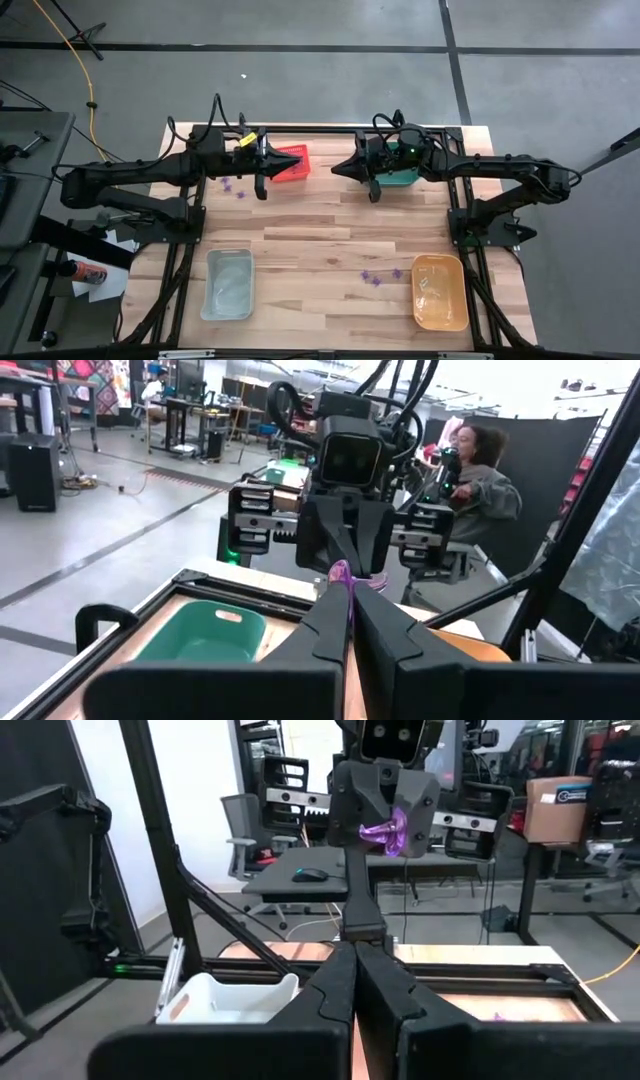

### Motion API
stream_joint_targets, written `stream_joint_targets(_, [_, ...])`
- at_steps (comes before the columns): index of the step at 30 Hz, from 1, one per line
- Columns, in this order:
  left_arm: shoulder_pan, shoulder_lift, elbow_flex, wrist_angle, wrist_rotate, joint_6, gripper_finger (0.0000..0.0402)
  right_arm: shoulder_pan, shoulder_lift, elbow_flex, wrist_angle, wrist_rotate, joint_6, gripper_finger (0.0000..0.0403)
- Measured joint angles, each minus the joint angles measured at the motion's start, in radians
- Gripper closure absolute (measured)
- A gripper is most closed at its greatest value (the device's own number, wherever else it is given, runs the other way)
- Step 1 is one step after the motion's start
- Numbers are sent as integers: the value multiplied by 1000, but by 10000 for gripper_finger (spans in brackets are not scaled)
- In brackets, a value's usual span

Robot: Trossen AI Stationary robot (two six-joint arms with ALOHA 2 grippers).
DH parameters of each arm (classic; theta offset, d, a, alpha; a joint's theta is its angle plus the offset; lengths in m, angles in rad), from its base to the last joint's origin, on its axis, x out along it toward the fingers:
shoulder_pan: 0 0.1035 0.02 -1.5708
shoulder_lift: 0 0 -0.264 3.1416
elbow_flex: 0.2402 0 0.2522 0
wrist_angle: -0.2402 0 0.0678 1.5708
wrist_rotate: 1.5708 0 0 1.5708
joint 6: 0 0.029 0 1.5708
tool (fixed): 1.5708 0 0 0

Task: Sort Halloween decoration
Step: Put the purple witch hat toy into the orange bin

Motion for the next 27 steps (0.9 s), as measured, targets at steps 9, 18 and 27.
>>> stream_joint_targets(9, [170, 100, 136, -347, -110, -42, 401, -37, 0, 0, 0, 1, -5, 403])
stream_joint_targets(18, [413, 432, 211, -758, -68, -79, 401, -79, 0, 0, -24, 1, 3, 402])
stream_joint_targets(27, [441, 654, 212, -766, -69, -120, 401, -79, 0, 0, -67, 7, 3, 402])
